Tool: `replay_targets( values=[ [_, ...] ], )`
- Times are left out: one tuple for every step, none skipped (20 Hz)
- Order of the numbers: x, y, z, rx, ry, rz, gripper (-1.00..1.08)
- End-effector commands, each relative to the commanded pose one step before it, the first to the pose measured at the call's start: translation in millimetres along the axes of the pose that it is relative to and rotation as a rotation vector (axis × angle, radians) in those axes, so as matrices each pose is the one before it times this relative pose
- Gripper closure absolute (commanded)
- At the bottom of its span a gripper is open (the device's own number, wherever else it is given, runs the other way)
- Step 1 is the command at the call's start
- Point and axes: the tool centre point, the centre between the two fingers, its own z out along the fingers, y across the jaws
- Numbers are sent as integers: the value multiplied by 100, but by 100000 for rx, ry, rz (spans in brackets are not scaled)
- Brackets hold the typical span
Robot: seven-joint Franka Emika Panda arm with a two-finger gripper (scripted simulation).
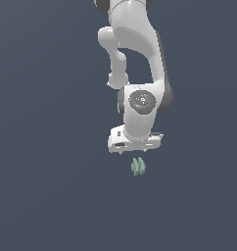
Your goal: Pick up the object and move it to a goal position.
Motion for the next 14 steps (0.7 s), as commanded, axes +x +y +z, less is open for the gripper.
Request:
replay_targets(
  values=[
    [1274,-767,570,-216,874,-1579,-92],
    [420,-260,207,-62,293,-527,-92],
    [384,-243,194,-55,274,-487,-92],
    [349,-220,184,-48,250,-439,-92],
    [314,-205,168,-42,232,-405,-92],
    [281,-185,154,-36,210,-362,-92],
    [249,-164,141,-31,187,-320,-92],
    [218,-143,126,-26,163,-278,-92],
    [187,-127,109,-22,144,-244,-92],
    [158,-100,97,-17,117,-196,-92],
    [128,-87,77,-14,100,-167,-92],
    [99,-70,59,-11,79,-132,-92],
    [71,-42,47,-7,50,-84,-92],
    [42,-32,24,-5,35,-59,-92]
  ],
)
